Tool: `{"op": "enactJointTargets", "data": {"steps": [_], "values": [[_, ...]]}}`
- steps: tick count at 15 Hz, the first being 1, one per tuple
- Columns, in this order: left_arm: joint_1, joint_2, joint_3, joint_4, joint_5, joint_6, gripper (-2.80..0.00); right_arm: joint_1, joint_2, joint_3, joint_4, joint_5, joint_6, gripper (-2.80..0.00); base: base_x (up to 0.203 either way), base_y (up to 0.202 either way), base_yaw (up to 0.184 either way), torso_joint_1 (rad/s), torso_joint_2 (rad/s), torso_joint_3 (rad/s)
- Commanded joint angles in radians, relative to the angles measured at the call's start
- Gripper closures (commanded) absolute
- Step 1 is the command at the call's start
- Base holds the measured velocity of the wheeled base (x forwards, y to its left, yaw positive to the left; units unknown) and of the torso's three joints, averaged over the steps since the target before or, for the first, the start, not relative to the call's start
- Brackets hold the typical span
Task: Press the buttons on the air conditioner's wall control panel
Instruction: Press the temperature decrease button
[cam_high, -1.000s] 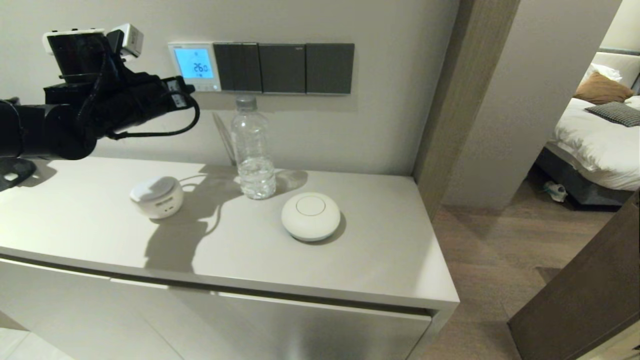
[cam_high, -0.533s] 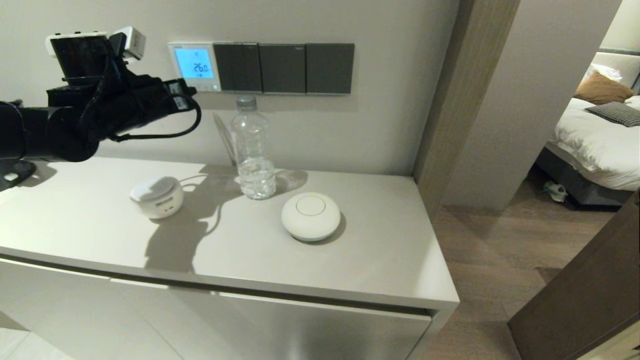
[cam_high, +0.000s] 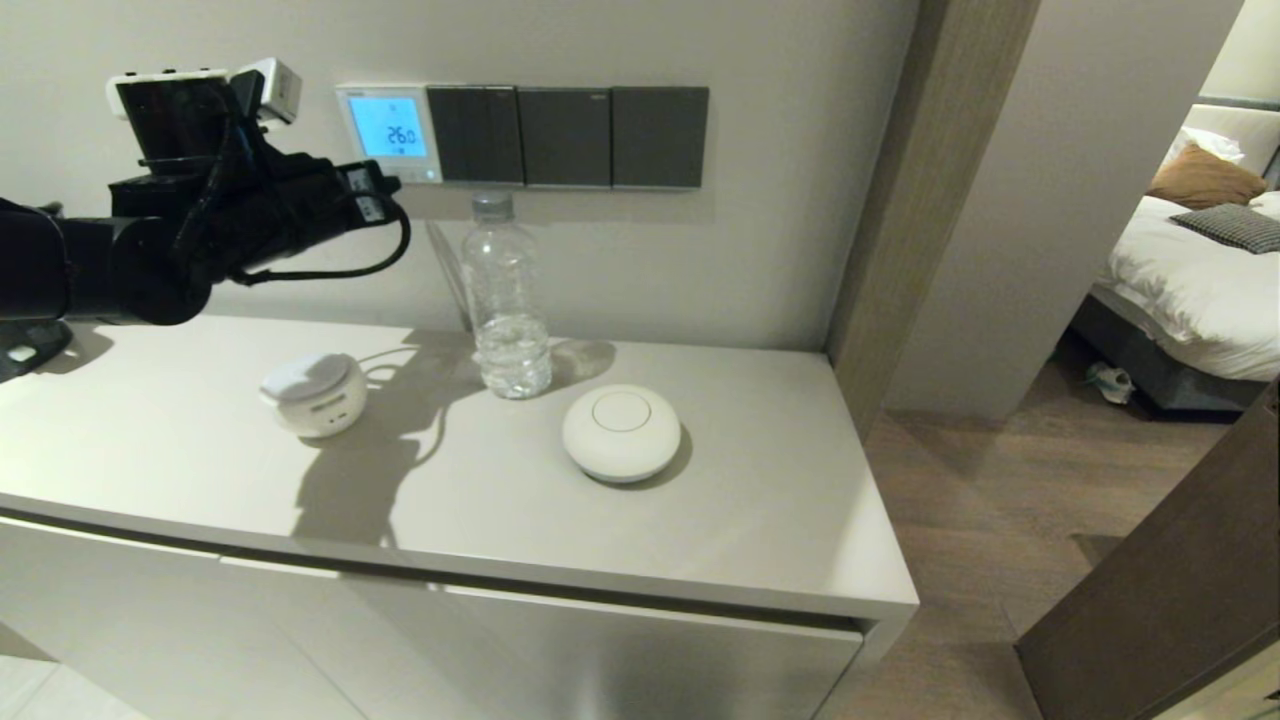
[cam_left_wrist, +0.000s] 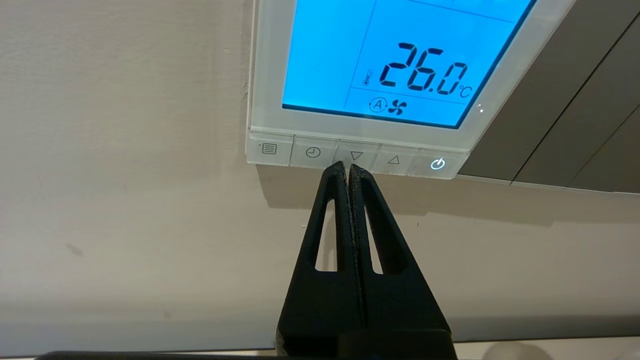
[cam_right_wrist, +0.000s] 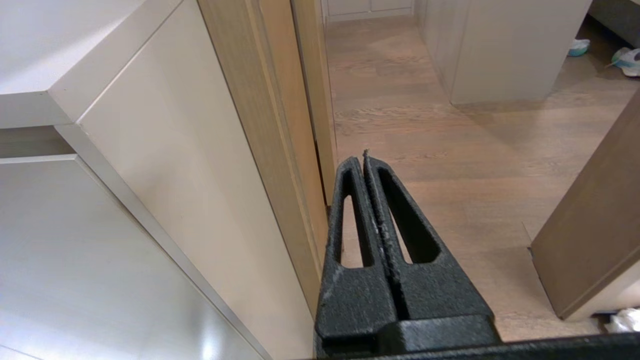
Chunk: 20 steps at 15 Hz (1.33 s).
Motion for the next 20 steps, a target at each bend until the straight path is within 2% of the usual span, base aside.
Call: {"op": "enactJointTargets", "data": {"steps": [1, 20], "values": [[0.000, 0.003, -0.005, -0.003, -0.001, -0.001, 0.00, 0.000, 0.000, 0.003, 0.000, 0.000, 0.001, 0.00, 0.000, 0.000, 0.000, 0.000, 0.00, 0.000], [-0.004, -0.003, 0.009, -0.003, 0.000, -0.001, 0.00, 0.000, 0.000, 0.003, 0.000, 0.000, 0.001, 0.00, 0.000, 0.000, 0.000, 0.000, 0.00, 0.000]]}}
